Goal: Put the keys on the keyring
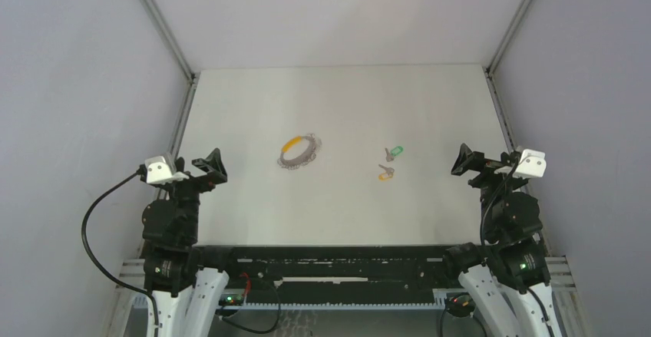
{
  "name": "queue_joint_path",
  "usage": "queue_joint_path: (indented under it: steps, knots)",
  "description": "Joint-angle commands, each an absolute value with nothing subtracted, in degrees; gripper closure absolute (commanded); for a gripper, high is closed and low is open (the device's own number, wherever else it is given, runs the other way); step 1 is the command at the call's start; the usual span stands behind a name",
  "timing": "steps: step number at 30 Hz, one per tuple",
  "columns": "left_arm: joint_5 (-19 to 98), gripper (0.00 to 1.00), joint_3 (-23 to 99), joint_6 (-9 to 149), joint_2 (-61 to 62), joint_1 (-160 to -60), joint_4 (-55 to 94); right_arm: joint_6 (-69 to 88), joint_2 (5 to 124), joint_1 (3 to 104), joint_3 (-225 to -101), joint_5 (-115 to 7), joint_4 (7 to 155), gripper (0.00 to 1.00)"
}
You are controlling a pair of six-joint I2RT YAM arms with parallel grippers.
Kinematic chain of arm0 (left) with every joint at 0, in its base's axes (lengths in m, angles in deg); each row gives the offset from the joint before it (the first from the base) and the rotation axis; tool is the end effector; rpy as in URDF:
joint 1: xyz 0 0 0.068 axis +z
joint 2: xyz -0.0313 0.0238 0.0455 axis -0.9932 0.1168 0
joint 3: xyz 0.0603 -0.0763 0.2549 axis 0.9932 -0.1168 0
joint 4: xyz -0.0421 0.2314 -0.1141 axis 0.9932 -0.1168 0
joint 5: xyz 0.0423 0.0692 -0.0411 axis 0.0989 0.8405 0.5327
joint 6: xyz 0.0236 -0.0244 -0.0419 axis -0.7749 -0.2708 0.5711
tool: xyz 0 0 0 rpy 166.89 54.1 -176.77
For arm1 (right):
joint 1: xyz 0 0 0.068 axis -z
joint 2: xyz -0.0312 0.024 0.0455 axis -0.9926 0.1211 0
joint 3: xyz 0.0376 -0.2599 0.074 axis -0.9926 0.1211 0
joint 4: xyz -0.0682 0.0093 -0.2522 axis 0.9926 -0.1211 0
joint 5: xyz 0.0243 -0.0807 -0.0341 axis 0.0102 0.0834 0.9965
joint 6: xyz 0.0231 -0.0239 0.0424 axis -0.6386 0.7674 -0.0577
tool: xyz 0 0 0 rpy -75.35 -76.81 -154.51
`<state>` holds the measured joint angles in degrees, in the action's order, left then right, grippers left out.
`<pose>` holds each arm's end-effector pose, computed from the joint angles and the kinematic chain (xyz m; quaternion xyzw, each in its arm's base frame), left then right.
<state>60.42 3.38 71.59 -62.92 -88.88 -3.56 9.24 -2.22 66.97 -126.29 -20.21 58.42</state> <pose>0.0654 0.0015 0.3377 -0.1242 0.6653 -0.0418 0.7349 0.0682 0.0032 0.3393 0.1108 0.6865 -0.0149 0.7185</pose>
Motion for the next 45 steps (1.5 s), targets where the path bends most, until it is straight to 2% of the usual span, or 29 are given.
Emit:
queue_joint_path:
  steps: [1,14,29,32,37,45]
  knots:
    - [59.22,0.00,4.38,71.73,-62.96,-88.37,-2.27,8.31,-1.15,67.53,-126.55,-21.10,60.22,0.00]
    - [55.81,0.00,4.35,71.67,-61.89,-88.33,-1.84,6.55,0.18,67.93,-127.59,-24.38,59.17,0.00]
    - [38.77,0.00,9.28,82.44,-43.26,-89.86,-2.63,0.69,10.57,67.53,-130.12,-40.21,54.20,0.02]
    - [40.45,0.00,9.19,83.79,-38.69,-94.37,-1.02,-0.75,13.57,67.28,-129.37,-43.39,55.72,0.04]
    - [49.75,0.00,10.72,84.10,-29.77,-105.33,0.27,-2.31,17.64,64.53,-127.08,-44.46,58.71,0.06]
    - [53.18,0.01,12.87,83.90,-13.61,-109.75,5.93,-2.82,26.43,59.47,-126.64,-42.42,59.76,0.08]
